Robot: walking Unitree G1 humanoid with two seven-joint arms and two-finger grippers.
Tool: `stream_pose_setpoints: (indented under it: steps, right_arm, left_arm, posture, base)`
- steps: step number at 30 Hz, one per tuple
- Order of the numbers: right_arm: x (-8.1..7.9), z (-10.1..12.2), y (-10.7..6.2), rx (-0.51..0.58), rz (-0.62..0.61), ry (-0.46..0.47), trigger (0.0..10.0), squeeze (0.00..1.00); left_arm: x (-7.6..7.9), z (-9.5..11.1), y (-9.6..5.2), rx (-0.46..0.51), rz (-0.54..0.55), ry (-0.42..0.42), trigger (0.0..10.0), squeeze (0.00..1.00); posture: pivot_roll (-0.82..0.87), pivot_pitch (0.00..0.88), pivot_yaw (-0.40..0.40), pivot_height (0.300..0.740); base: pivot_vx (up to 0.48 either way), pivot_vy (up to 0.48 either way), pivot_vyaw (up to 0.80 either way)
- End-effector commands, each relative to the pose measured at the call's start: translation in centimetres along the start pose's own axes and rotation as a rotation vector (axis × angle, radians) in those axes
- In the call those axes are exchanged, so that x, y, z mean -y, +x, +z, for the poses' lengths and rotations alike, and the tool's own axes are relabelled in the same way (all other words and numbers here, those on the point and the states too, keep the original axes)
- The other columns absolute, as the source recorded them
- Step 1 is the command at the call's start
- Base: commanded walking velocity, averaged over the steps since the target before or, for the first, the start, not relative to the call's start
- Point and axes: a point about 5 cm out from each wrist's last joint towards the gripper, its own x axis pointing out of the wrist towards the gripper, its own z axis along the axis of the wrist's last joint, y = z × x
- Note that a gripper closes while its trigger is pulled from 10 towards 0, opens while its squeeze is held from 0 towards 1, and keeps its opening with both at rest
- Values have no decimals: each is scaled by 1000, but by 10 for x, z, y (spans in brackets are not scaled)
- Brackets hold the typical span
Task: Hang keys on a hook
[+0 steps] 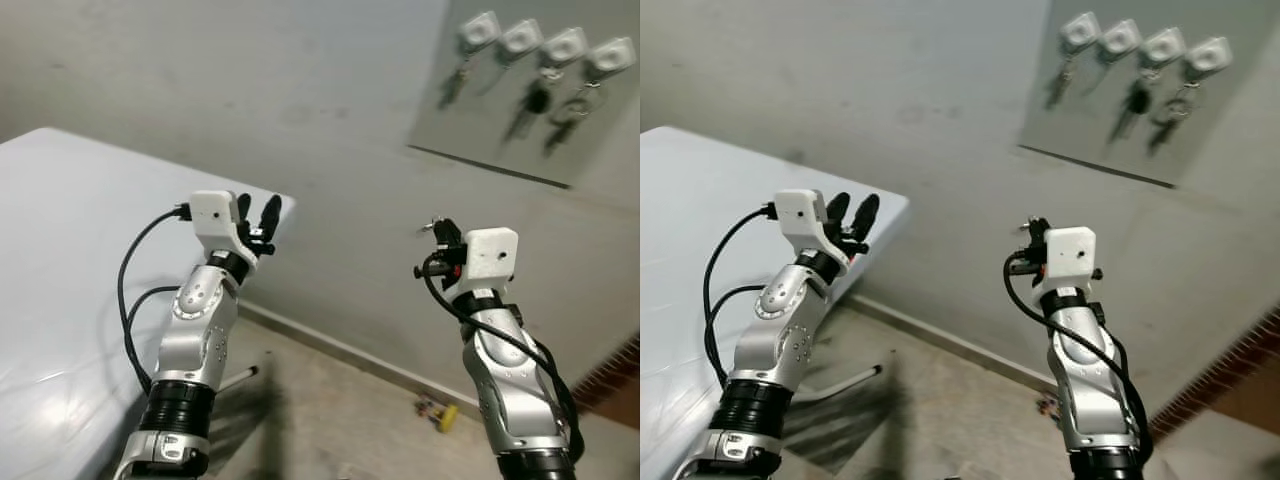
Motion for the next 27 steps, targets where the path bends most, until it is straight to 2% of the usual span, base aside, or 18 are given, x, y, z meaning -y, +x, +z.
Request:
stream_pose_setpoints:
  steps: [1, 8, 15, 17, 23, 27]
  right_arm:
    - [1, 4, 2, 12, -8, -1, 10000, 0]
    - [1, 5, 2, 12, -10, 2, 10000, 0]
    - [0, 3, 0, -12, -33, 108, 10000, 0]
    - [0, 4, 1, -11, -39, 110, 10000, 0]
    - [4, 1, 3, -68, -101, 208, 10000, 0]
    - [-2, 3, 1, -57, -10, 227, 10000, 0]
  left_arm:
    - [2, 5, 0, 20, -14, 12, 10000, 0]
    - [1, 5, -1, 2, -5, -12, 10000, 0]
    - [1, 1, 0, -43, 3, -44, 10000, 0]
    - [1, 0, 0, -45, 3, -46, 10000, 0]
    - [1, 0, 1, -53, 12, -83, 10000, 0]
    - [0, 1, 1, -61, 15, -94, 10000, 0]
  posture:
    - [-145, 0, -43, 724]
    - [-144, 0, -44, 724]
    - [-149, 4, -44, 724]
    - [-149, 4, -44, 724]
    - [-156, 9, -44, 724]
    - [-155, 9, -44, 724]
  base:
    - [0, 0, -781]
    - [0, 0, -779]
    - [0, 0, 0]
    - [0, 0, 0]
    - [0, 0, 0]
    - [0, 0, 0]
